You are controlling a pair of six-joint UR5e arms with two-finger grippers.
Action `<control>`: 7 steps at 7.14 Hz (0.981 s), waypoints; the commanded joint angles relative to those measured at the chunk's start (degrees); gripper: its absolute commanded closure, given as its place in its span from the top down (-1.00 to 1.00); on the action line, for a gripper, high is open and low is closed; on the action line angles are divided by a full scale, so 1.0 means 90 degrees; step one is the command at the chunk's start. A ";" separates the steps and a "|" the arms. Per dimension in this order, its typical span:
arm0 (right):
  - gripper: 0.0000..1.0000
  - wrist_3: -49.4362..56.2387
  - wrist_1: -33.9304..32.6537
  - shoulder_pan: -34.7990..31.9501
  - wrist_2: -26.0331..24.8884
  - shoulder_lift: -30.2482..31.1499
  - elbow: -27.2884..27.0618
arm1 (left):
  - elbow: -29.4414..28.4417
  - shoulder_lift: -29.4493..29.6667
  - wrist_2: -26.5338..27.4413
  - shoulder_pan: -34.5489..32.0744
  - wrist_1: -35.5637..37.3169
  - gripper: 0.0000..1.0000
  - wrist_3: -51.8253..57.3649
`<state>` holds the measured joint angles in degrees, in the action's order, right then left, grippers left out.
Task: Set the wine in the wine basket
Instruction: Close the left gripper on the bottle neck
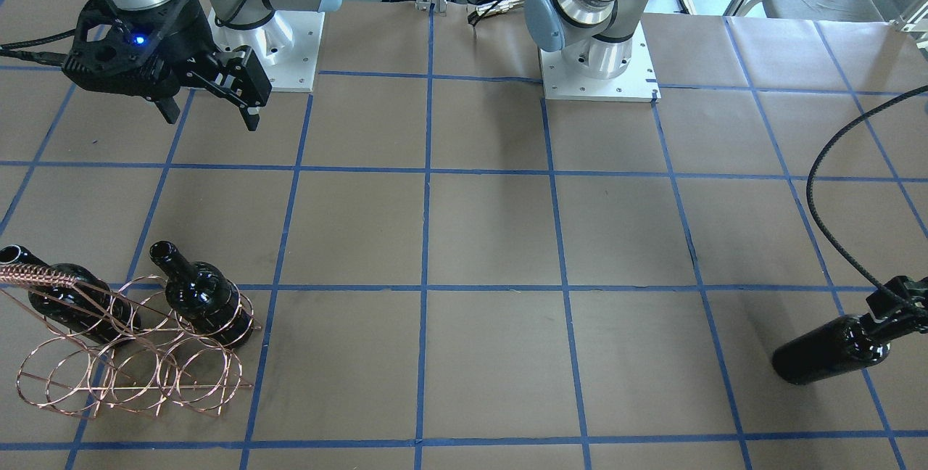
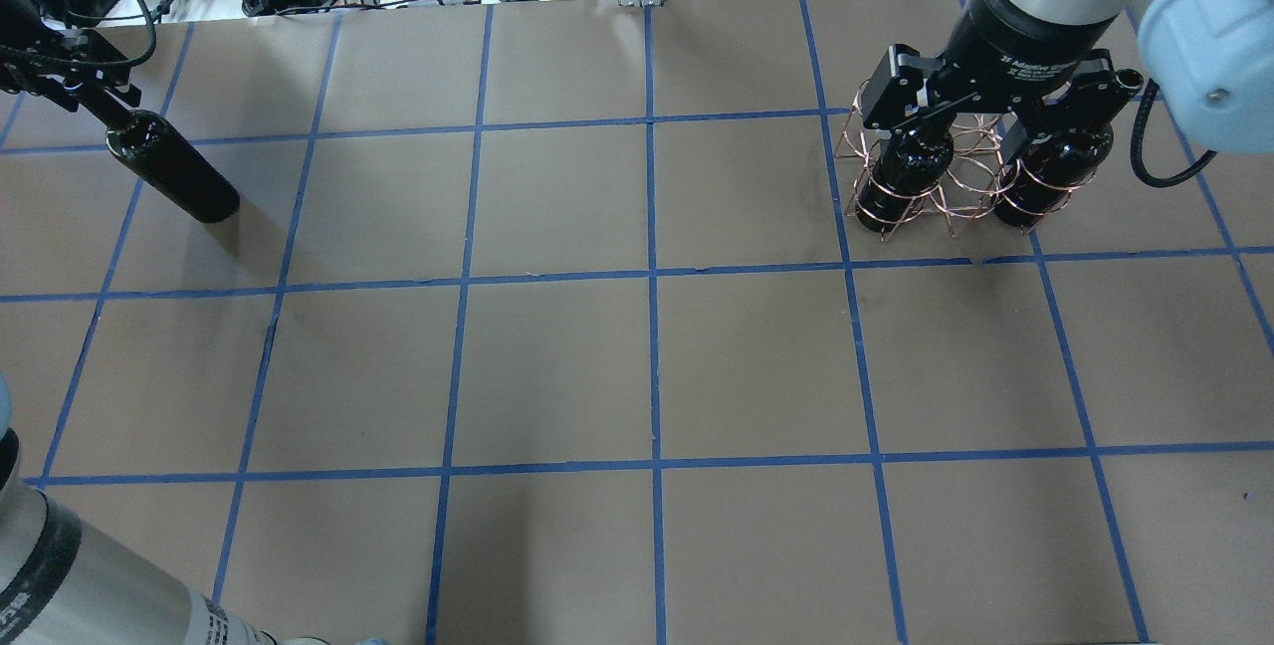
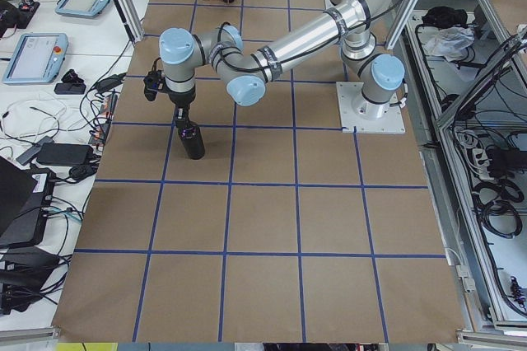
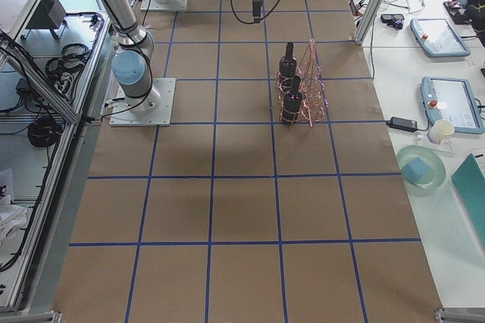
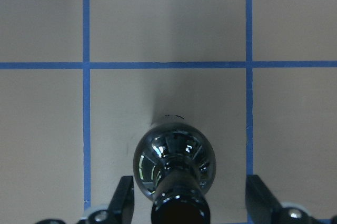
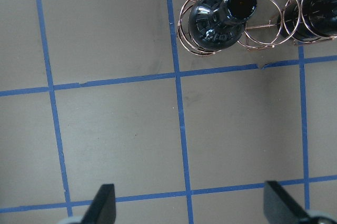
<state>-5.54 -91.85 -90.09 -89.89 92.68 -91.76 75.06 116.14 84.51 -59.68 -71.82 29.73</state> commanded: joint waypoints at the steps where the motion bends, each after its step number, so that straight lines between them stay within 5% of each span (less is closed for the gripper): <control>1: 1.00 0.0000 0.0000 0.0000 0.0007 -0.0005 0.0000 | 0.0000 0.0025 -0.0005 0.0000 0.0118 0.56 0.0036; 6: 1.00 0.0000 0.0000 0.0000 0.0007 -0.0005 0.0000 | 0.0107 0.0016 0.0151 0.0000 0.0080 0.28 0.0133; 7: 1.00 0.0000 0.0010 0.0000 0.0007 -0.0005 0.0000 | 0.0107 0.0016 0.0161 0.0000 0.0089 -0.59 0.0134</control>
<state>-5.54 -91.81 -90.09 -89.82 92.66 -91.76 75.97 116.29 85.74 -59.68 -70.97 30.70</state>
